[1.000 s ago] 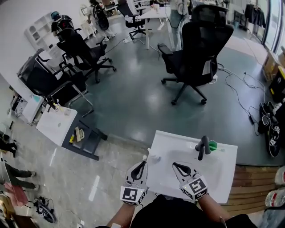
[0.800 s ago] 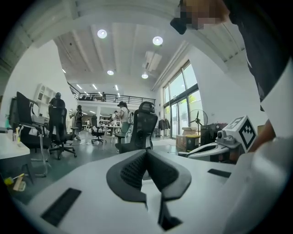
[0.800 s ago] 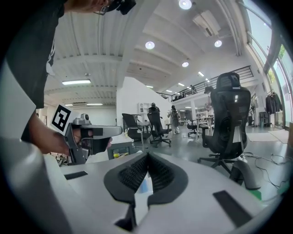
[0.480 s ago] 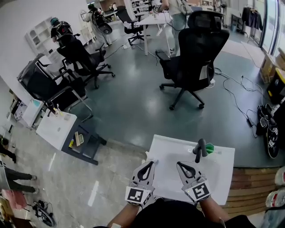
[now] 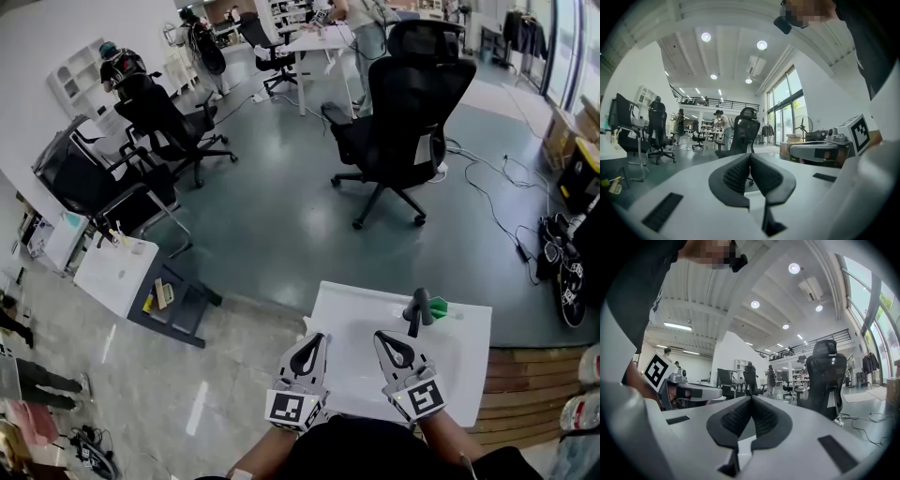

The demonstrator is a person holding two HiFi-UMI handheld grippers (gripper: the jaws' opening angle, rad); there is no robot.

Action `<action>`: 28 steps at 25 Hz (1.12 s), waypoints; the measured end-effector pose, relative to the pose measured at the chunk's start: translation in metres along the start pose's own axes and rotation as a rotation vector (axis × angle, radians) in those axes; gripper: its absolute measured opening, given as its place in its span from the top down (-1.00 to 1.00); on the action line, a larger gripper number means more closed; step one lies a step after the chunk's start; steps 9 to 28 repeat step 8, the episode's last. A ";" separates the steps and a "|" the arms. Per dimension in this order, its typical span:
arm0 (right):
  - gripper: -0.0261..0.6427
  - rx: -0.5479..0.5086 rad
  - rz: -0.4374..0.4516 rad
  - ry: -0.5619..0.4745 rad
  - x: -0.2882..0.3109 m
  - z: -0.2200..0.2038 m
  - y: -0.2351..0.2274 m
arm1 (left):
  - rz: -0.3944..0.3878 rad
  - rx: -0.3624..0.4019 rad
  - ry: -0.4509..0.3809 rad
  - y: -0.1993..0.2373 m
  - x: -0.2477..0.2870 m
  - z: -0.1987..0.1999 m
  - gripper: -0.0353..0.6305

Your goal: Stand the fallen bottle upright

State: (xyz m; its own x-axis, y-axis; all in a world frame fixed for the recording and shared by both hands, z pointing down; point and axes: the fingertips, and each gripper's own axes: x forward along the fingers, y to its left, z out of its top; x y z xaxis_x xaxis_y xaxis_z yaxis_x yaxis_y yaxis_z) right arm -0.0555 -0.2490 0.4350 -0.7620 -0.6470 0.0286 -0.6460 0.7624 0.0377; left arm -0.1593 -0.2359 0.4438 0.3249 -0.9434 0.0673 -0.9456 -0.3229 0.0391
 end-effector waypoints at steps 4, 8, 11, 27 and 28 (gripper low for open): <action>0.89 -0.007 0.012 -0.021 0.001 0.003 0.001 | 0.005 0.013 0.006 0.002 0.002 0.001 0.83; 0.89 -0.015 0.013 -0.053 0.005 0.010 -0.002 | 0.008 0.017 -0.002 0.001 0.007 0.006 0.84; 0.89 -0.015 0.013 -0.053 0.005 0.010 -0.002 | 0.008 0.017 -0.002 0.001 0.007 0.006 0.84; 0.89 -0.015 0.013 -0.053 0.005 0.010 -0.002 | 0.008 0.017 -0.002 0.001 0.007 0.006 0.84; 0.89 -0.015 0.013 -0.053 0.005 0.010 -0.002 | 0.008 0.017 -0.002 0.001 0.007 0.006 0.84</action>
